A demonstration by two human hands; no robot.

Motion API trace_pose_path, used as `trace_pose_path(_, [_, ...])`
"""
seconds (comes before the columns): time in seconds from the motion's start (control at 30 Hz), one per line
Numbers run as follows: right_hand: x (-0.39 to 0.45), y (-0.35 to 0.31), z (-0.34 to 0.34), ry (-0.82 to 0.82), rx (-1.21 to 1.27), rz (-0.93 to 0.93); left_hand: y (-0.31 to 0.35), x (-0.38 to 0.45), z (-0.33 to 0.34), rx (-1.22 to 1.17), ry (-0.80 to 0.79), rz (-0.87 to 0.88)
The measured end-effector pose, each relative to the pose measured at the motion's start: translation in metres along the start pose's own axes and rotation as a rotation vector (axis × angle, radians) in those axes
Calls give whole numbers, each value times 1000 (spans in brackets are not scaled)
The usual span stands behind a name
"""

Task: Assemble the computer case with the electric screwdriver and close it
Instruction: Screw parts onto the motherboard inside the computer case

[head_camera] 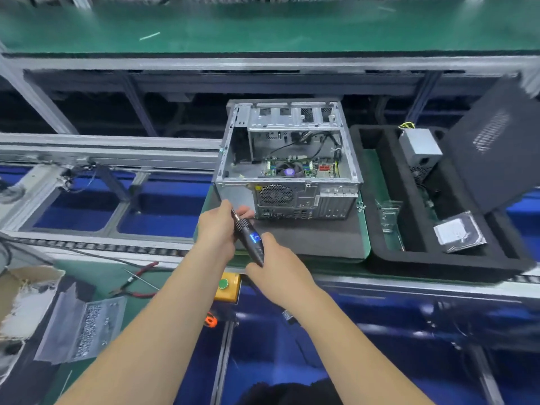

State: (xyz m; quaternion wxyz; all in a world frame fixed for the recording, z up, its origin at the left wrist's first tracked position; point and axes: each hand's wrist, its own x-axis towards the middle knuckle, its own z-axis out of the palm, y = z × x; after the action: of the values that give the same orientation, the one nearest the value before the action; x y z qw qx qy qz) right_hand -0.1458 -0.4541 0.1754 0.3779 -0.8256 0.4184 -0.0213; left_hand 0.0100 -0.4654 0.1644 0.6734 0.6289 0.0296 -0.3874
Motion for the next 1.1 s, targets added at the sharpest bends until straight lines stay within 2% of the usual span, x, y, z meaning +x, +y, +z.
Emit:
trace_pose_path(0.33, [-9,9,-20,-3,-1,3,0,-16,23,-87,-7,-22])
trace_pose_path(0.9, [-15,43,-43,-42,42,-34,-17,-40,49,-81,3,64])
trace_pose_path(1.1, [-16,48,-52,-51,51,-47,-16,-41,54,71,-22,96])
